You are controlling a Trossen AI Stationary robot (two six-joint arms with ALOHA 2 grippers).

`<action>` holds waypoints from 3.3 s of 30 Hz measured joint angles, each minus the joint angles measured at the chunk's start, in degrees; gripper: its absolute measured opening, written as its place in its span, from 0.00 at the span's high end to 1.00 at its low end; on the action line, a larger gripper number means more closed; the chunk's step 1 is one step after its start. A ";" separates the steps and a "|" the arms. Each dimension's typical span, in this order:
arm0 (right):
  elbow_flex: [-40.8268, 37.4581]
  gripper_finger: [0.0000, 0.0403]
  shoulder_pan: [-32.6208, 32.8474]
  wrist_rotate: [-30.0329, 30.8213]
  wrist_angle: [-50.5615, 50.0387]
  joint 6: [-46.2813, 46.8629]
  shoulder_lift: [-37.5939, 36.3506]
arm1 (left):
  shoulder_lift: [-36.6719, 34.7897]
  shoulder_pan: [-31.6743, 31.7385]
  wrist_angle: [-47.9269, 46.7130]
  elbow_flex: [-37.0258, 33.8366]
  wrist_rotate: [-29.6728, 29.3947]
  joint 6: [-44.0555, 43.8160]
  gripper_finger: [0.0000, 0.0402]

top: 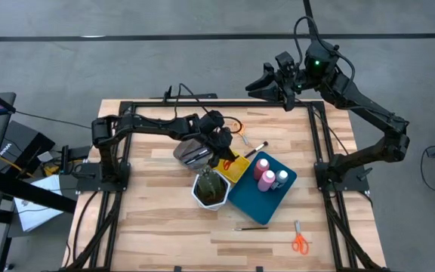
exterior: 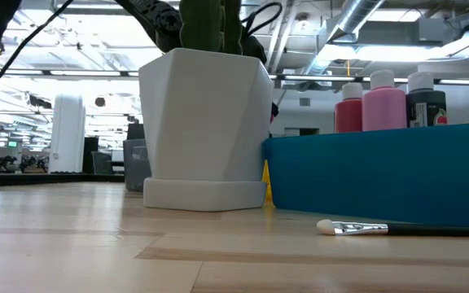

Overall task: Pick & Place Paint Supplies
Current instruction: Put the red scissors into the yellow bin, then put the orange scissors into the yellow bin

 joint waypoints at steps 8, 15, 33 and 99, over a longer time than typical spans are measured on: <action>-0.01 0.67 0.00 -0.02 -0.02 -0.91 0.00 | 0.00 0.00 0.14 0.00 0.12 1.12 0.96; -0.01 0.67 0.00 -0.02 -0.02 -1.37 0.00 | 0.00 0.01 -0.34 0.00 0.16 1.04 0.96; -0.01 0.67 0.00 -0.02 -0.02 -1.46 0.00 | -0.07 0.02 -1.06 0.00 0.30 0.44 0.91; -0.01 0.67 21.98 26.28 -65.58 18.56 0.04 | -40.76 24.39 -19.85 -0.02 -19.47 0.62 0.81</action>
